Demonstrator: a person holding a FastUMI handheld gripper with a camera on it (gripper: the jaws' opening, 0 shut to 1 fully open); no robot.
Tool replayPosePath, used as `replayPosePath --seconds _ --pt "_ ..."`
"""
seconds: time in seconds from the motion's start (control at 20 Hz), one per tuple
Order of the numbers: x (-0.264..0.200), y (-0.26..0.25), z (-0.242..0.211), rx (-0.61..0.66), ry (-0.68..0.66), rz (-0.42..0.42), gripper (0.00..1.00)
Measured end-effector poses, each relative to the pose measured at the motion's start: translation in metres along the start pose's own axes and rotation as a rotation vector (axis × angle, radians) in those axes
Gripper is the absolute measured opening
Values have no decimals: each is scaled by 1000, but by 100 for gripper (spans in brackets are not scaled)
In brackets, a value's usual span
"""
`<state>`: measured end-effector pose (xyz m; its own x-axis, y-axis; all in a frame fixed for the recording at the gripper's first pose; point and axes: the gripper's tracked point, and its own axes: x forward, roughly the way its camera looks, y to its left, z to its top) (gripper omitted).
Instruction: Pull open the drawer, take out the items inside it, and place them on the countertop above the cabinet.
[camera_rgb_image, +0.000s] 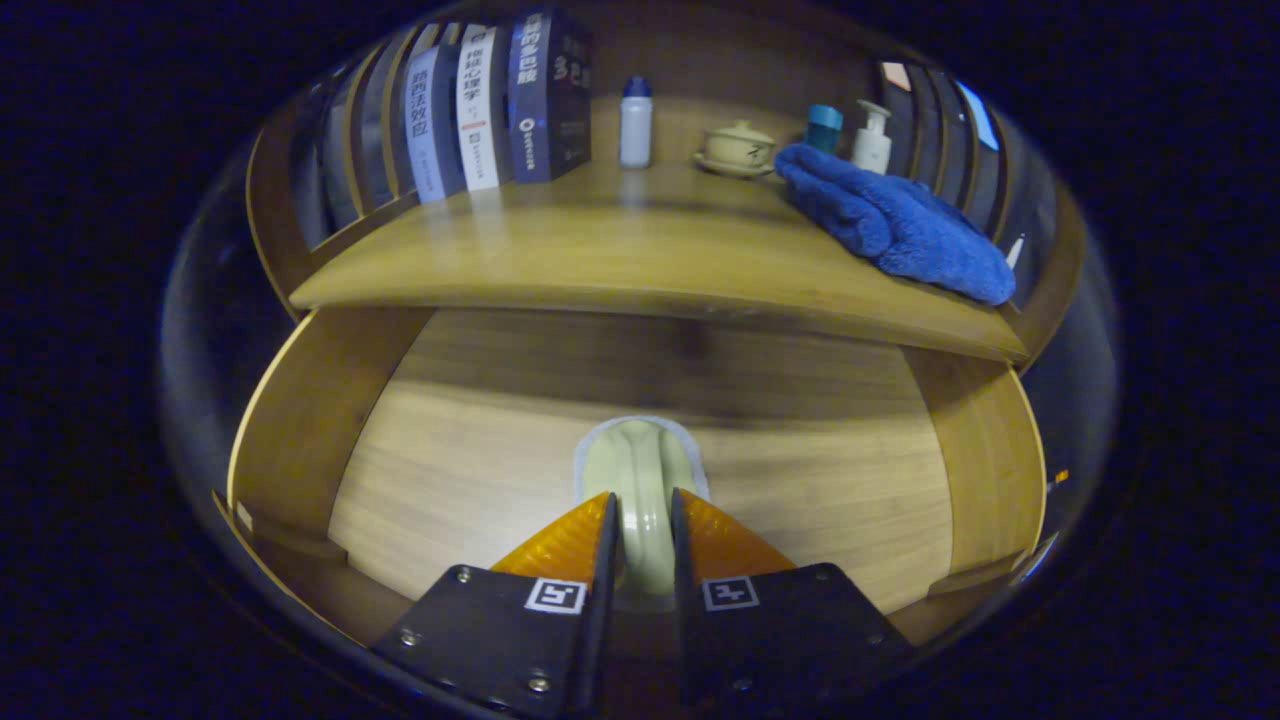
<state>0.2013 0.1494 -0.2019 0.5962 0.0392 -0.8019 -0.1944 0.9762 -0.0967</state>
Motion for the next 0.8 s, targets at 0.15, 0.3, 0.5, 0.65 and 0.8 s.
replayPosePath --seconds 0.15,0.3,0.5,0.65,0.8 --pt "-16 -2 12 24 -82 8 28" --pt "-39 -6 37 51 -194 2 28" --pt "-42 -5 43 82 -209 20 28" --pt "-26 0 37 65 -177 44 29" --pt "-11 -2 25 30 -110 20 68"
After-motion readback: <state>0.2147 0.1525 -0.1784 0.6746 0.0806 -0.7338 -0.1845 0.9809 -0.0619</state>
